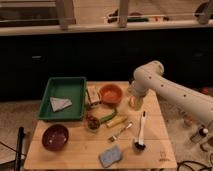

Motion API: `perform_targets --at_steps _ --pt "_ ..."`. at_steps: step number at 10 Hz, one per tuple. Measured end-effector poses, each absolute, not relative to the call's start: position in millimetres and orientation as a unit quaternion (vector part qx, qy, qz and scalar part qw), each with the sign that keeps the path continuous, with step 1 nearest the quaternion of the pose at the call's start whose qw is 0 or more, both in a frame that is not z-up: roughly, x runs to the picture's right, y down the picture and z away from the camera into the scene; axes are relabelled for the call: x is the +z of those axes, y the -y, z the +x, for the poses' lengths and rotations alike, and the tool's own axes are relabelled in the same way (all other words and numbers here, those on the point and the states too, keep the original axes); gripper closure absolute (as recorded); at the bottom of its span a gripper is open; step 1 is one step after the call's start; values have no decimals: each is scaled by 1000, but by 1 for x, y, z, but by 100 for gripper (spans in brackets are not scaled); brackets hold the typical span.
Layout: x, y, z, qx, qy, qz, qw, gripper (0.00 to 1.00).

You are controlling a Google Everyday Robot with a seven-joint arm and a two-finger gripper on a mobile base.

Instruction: Place apple in purple bowl

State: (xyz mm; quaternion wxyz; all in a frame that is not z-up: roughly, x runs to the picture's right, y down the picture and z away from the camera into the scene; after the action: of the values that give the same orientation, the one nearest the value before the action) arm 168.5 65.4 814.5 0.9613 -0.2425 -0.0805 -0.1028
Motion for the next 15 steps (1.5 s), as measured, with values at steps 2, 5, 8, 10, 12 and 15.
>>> perform_targets --at_steps 2,5,8,10,12,15 --pt "821 -63 171 -118 77 -240 960 20" --pt "838 -65 204 -167 74 -247 951 20" --pt "852 -66 205 -211 91 -252 940 20" --pt "865 -69 207 -238 114 -253 931 20" --pt "877 -69 204 -245 136 -247 928 20" --pt "892 -65 205 -244 158 -237 927 20"
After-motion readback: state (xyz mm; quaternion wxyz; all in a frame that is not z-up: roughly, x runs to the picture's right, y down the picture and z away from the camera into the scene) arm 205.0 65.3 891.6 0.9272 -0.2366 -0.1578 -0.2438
